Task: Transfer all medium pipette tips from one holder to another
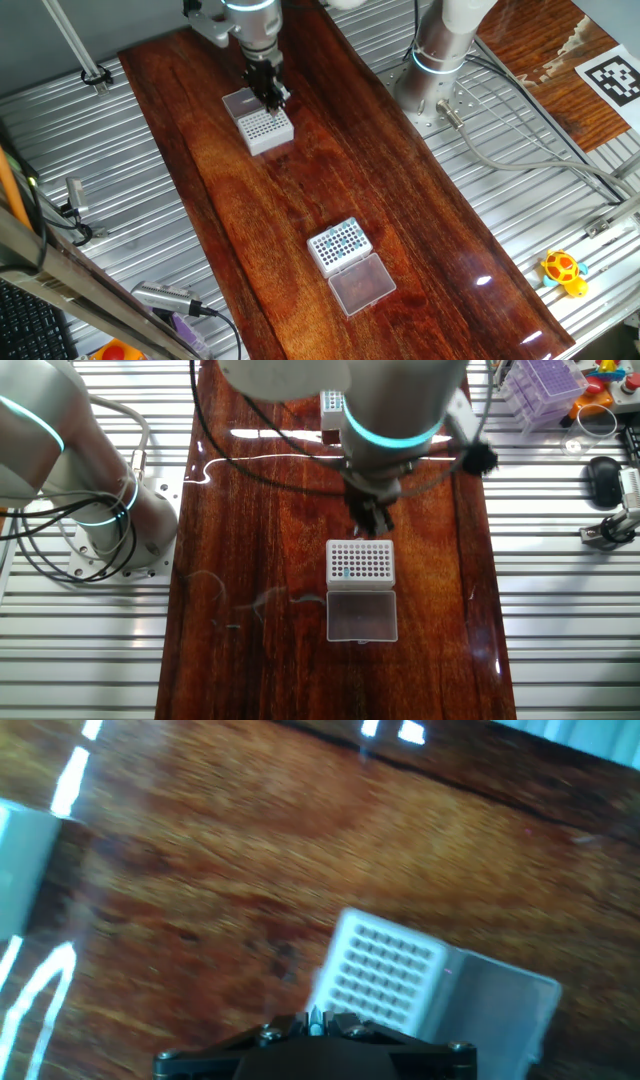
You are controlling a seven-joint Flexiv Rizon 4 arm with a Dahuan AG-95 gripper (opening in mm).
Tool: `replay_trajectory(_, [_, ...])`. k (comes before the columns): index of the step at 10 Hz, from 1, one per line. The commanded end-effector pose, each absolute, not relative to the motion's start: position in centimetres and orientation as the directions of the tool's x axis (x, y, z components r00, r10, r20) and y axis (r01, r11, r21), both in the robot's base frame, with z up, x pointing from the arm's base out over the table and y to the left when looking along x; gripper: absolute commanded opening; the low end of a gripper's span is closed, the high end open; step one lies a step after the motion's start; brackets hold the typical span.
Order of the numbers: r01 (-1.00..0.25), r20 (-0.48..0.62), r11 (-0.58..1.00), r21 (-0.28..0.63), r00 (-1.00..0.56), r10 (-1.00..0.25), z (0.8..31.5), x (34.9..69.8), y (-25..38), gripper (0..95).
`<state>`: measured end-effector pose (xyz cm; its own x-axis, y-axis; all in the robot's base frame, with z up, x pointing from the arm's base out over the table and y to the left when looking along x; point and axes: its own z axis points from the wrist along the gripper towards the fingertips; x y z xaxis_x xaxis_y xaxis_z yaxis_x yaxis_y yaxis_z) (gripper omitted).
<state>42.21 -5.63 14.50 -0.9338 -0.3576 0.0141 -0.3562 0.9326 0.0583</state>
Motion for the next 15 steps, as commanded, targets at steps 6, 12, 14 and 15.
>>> replay_trajectory(6, [-0.476,0.02,0.879,0.035,-0.879,-0.477,13.5,40.9,-9.1,0.0])
replay_trajectory(12, [-0.476,0.012,0.878,0.041,-0.879,-0.477,12.9,40.3,-9.9,0.0])
replay_trajectory(14, [-0.477,0.012,0.878,0.04,-0.878,-0.478,12.8,40.3,-9.9,0.0])
replay_trajectory(15, [-0.478,0.009,0.877,0.037,-0.878,-0.479,12.5,40.4,-9.9,0.0])
